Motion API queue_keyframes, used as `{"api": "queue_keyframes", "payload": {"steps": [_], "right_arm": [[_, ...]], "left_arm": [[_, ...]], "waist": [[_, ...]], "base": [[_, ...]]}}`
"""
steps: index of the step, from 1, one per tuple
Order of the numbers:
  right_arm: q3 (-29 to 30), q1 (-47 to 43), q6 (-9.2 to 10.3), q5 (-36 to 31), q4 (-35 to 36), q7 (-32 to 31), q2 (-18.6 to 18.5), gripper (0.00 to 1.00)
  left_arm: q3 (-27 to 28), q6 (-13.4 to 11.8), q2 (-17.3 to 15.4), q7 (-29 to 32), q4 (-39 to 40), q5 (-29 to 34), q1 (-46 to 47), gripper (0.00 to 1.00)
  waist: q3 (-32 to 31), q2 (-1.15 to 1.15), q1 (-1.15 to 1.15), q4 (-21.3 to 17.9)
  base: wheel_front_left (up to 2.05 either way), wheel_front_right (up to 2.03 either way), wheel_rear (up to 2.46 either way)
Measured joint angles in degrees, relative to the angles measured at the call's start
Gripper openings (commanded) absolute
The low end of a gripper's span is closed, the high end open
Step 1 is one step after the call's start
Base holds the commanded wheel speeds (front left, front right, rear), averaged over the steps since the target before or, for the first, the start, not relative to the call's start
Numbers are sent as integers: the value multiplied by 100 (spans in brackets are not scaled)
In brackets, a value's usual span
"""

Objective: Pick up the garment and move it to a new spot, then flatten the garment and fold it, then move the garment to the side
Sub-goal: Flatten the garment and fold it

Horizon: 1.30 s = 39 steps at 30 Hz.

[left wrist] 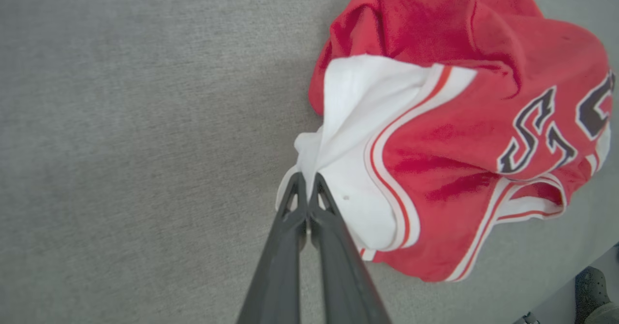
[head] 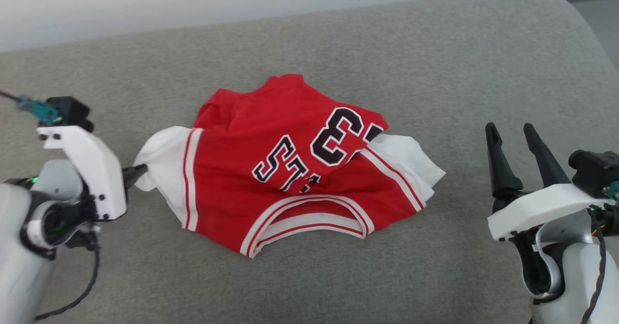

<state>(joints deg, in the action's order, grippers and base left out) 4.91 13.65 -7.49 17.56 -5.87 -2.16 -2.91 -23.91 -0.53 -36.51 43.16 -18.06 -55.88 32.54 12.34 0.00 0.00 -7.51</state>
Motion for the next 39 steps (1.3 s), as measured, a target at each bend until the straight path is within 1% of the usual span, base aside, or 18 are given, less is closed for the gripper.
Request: {"api": "queue_keyframes", "payload": {"steps": [1, 5, 12, 15, 18, 19, 20, 22, 25, 26, 31, 35, 39], "right_arm": [[16, -3, 0, -7, 7, -19, -1, 100], [93, -16, 0, -44, 26, -90, -2, 100], [108, -21, 0, -56, 45, -188, 0, 100], [98, -31, 0, -56, 38, -237, 0, 100], [98, -47, 0, -56, 30, -242, 0, 100], [92, -48, 0, -56, 25, -247, 0, 100], [87, -48, 0, -56, 25, -248, 1, 100], [78, -47, 0, -58, 25, -267, 0, 100], [65, -47, 0, -78, 40, -289, 1, 100], [60, -47, 0, -98, 63, -297, 0, 100], [13, -47, 0, -137, 160, -413, 0, 100], [-68, -47, 0, -176, 229, -605, -1, 100], [-234, -49, 0, -186, 274, -949, 0, 100]], "left_arm": [[76, -15, -69, -54, 127, -26, -97, 0], [386, -246, -343, -186, 689, -176, -556, 0], [850, -823, -869, -201, 1503, -404, -1615, 0], [984, -1006, -937, -200, 1646, -526, -2032, 0], [1036, -993, -888, -286, 1692, -606, -2208, 0], [1023, -940, -875, -319, 1682, -606, -2223, 6], [1009, -887, -865, -364, 1655, -599, -2223, 32], [921, -779, -844, -385, 1552, -558, -2188, 100], [747, -630, -789, -330, 1347, -463, -1971, 100], [609, -517, -737, -281, 1192, -385, -1805, 100], [343, -313, -612, -189, 609, -176, -1372, 100], [215, -154, -464, -224, 85, -79, -1001, 100], [110, 11, -315, -222, -457, -7, -630, 100]], "waist": [[-11, 0, 0, 47], [-48, 0, 0, 221], [-64, 0, 0, 399], [-40, 0, 0, 415], [-9, 0, 0, 437], [-1, 0, 0, 441], [8, 0, 0, 442], [25, 0, 0, 445], [42, 0, 0, 445], [64, 0, 0, 437], [165, 0, 0, 405], [280, 0, 0, 385], [396, 0, 0, 388]], "base": [[0, 0, 0], [0, 0, 0], [0, 0, 0], [0, 0, 0], [0, 0, 0], [0, 0, 0], [0, 0, 0], [0, 0, 0], [0, 0, 0], [0, 0, 0], [0, 0, 0], [0, 0, 0], [0, 0, 0]]}}
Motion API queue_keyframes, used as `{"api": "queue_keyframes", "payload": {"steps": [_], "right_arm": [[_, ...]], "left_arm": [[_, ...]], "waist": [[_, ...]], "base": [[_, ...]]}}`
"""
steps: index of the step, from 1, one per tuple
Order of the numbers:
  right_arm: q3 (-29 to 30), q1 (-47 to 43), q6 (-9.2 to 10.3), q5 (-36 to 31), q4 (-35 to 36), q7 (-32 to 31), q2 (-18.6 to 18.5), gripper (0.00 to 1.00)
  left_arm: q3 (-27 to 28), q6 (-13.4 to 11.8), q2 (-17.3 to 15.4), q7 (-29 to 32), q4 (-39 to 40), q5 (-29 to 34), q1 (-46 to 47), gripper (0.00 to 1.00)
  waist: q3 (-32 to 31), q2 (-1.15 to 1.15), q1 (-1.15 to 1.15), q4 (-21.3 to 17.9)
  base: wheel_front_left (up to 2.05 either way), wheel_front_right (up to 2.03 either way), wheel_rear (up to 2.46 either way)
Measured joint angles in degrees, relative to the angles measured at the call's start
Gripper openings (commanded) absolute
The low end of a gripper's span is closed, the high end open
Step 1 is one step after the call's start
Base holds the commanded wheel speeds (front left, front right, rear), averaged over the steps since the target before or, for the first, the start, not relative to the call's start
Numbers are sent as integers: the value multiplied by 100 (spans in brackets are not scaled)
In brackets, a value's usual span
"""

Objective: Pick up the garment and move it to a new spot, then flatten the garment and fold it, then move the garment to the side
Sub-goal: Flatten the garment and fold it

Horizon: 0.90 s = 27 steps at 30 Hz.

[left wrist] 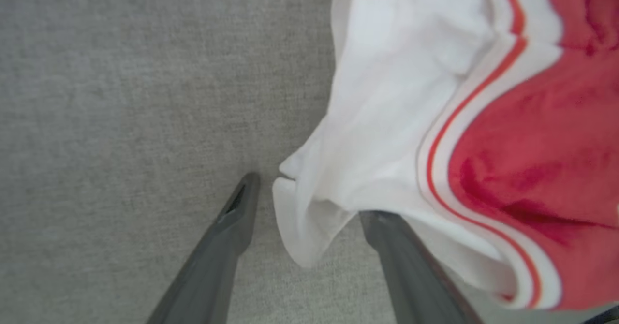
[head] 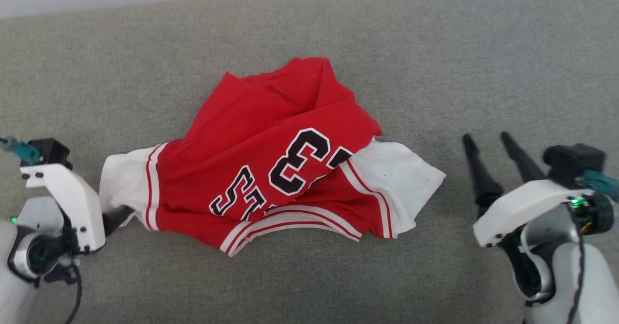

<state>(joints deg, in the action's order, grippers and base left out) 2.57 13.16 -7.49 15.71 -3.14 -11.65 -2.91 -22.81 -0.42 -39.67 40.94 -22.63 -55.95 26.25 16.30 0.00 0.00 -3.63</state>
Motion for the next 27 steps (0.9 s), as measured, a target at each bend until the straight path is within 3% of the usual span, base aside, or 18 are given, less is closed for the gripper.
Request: {"api": "queue_keyframes", "payload": {"steps": [2, 4, 10, 15, 25, 26, 27], "right_arm": [[-140, -3, 0, 3, 7, -248, -1, 100], [-305, -3, 0, 12, 9, -527, -1, 100], [-682, 70, 0, 40, -42, -1638, -11, 100], [-810, 293, 0, -144, -47, -2418, -246, 100], [-1143, 860, 0, -416, -469, -3726, -672, 100], [-1236, 913, 2, -392, -498, -3853, -733, 43], [-1287, 965, 8, -303, -524, -3946, -782, 0]], "left_arm": [[-63, 105, 77, 62, -244, -2, 169, 100], [-149, 263, 142, 153, -454, -1, 332, 0], [-297, 537, 328, 127, -871, 24, 723, 0], [-422, 682, 479, 32, -1035, 34, 975, 0], [-681, 758, 712, -166, -1141, -3, 1247, 0], [-694, 768, 726, -175, -1146, -12, 1257, 0], [-715, 772, 735, -197, -1148, -36, 1262, 0]], "waist": [[56, 0, 0, 11], [114, 0, 0, 31], [278, 0, 0, 144], [402, 0, 0, 319], [550, -1, 0, 672], [550, 0, 0, 695], [548, 0, 0, 712]], "base": [[0, 0, 0], [0, 0, 0], [0, 0, 0], [0, 0, 0], [0, 0, 0], [0, 0, 0], [0, 0, 0]]}}
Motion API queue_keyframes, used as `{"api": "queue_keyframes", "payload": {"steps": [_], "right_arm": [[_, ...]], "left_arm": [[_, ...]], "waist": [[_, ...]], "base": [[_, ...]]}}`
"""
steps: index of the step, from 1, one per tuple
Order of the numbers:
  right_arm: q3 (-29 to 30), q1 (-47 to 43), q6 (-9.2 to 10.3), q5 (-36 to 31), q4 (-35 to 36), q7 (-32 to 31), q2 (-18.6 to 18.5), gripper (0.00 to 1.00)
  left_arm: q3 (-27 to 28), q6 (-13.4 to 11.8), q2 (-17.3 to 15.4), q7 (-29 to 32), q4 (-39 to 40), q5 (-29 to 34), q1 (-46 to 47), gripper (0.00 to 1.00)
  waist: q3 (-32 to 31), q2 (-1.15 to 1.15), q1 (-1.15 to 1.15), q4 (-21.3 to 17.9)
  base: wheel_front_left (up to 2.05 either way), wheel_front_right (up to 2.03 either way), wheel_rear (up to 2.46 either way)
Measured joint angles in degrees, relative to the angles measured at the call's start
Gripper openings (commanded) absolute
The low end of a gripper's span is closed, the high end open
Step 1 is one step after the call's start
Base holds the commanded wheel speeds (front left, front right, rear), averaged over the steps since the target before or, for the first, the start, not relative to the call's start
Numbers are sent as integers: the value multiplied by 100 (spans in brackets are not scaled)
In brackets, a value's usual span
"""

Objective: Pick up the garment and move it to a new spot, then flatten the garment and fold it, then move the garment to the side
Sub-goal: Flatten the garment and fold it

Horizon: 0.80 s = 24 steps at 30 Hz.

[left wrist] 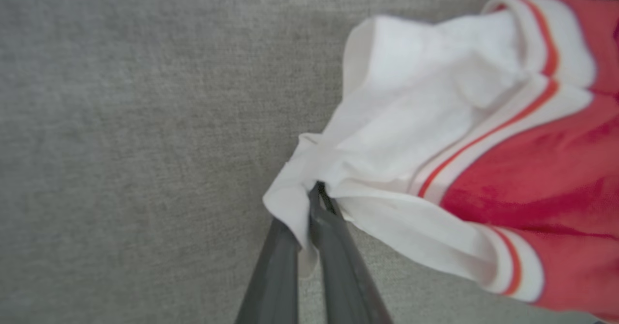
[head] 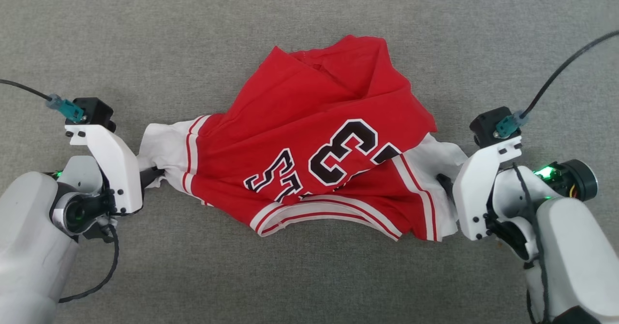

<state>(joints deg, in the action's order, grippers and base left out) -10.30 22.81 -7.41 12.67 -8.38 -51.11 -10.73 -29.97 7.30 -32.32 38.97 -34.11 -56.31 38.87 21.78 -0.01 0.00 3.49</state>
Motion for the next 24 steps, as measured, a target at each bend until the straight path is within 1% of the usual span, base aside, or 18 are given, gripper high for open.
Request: {"api": "queue_keyframes", "payload": {"steps": [3, 4, 7, 11, 14, 17, 20, 24], "right_arm": [[43, 52, -8, 272, -91, -40, -73, 0], [43, 52, -8, 272, -91, -40, -73, 0], [238, 60, -7, 720, -114, -58, 45, 0], [301, 68, -8, 978, 159, -237, -18, 0], [343, 118, -8, 1174, 503, -364, -83, 0], [443, 265, -8, 1332, 857, -512, -122, 0], [528, 417, -8, 1544, 1117, -645, -146, 0], [743, 730, -8, 1696, 1267, -747, -132, 0]], "left_arm": [[-92, 1, -5, -41, 41, -26, 33, 0], [-92, 1, -5, -41, 41, -26, 33, 0], [-165, 0, -91, -34, 186, -146, 34, 0], [-211, 0, -283, 91, 413, -302, 22, 0], [-177, -2, -431, 215, 677, -343, 36, 0], [-116, -135, -627, 387, 1028, -353, 140, 0], [-33, -343, -764, 605, 1439, -389, 253, 0], [88, -620, -915, 836, 2020, -432, 468, 0]], "waist": [[-22, 0, 0, 35], [-22, 0, 0, 35], [-79, 0, 0, 40], [-205, 1, 0, 16], [-333, 1, 0, -8], [-486, 1, 0, -24], [-651, 0, 0, -40], [-890, 1, 0, -56]], "base": [[0, 0, 0], [0, 0, 0], [0, 0, 0], [0, 0, 0], [0, 0, 0], [0, 0, 0], [0, 0, 0], [0, 0, 0]]}}
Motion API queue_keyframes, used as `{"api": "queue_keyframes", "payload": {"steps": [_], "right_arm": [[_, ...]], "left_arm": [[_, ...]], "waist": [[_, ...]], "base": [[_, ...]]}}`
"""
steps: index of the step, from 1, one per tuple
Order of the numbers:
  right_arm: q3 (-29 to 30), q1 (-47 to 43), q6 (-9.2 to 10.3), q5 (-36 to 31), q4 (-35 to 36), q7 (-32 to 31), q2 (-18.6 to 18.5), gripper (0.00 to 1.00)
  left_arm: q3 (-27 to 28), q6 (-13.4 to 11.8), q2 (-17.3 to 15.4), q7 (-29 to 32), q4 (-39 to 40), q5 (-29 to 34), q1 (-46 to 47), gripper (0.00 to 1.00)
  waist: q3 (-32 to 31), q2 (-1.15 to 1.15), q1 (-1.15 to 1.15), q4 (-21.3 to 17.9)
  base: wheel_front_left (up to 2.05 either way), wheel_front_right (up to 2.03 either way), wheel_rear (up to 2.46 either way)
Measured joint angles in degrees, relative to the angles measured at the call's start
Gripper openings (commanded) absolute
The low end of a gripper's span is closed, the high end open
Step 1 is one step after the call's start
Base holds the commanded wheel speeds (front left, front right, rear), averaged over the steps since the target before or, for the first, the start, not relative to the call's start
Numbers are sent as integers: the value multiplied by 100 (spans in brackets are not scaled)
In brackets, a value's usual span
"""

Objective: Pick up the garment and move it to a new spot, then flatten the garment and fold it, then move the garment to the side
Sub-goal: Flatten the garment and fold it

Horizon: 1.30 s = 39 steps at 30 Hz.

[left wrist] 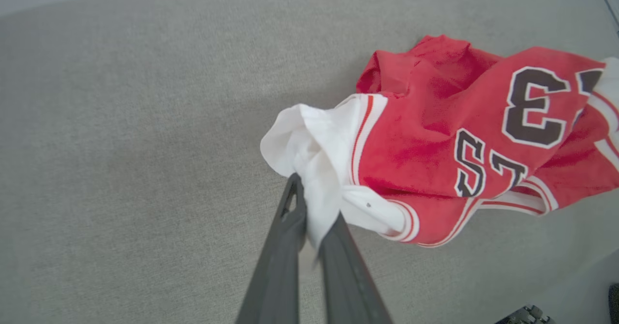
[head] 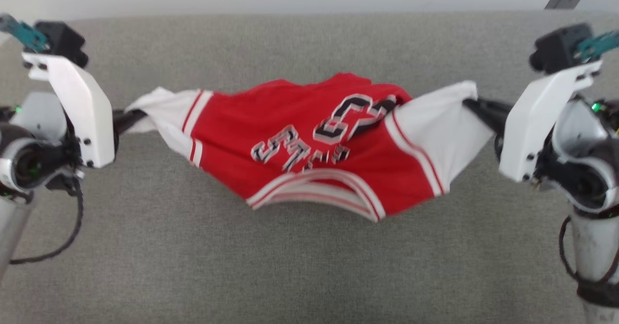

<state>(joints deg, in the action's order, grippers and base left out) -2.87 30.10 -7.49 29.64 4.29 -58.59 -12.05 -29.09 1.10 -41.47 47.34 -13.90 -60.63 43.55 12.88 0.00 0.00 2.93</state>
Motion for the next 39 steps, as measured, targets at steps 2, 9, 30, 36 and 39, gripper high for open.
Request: {"api": "queue_keyframes", "payload": {"steps": [2, 9, 30, 36, 39], "right_arm": [[110, 161, 0, 27, 22, -21, 32, 0], [499, 855, 0, -109, -78, 100, 207, 0], [1437, 2090, 0, -1094, -606, 508, 838, 0], [1381, 2446, 0, -1213, -987, 1248, 877, 0], [1249, 2893, 0, -1354, -1489, 2045, 891, 0]], "left_arm": [[69, -123, -69, 114, 202, -26, 87, 0], [324, -470, -301, 275, 644, -42, 427, 0], [581, -559, -412, 212, 635, 116, 1345, 0], [501, -183, -207, -316, 244, 414, 1662, 0], [457, 92, 18, -809, -165, 664, 2084, 0]], "waist": [[-132, 0, 0, -9], [-590, 0, 0, -66], [-937, 0, 0, -89], [-666, 0, 0, -73], [-386, 0, 0, -81]], "base": [[0, 0, 0], [0, 0, 0], [0, 0, 0], [0, 0, 0], [0, 0, 0]]}}
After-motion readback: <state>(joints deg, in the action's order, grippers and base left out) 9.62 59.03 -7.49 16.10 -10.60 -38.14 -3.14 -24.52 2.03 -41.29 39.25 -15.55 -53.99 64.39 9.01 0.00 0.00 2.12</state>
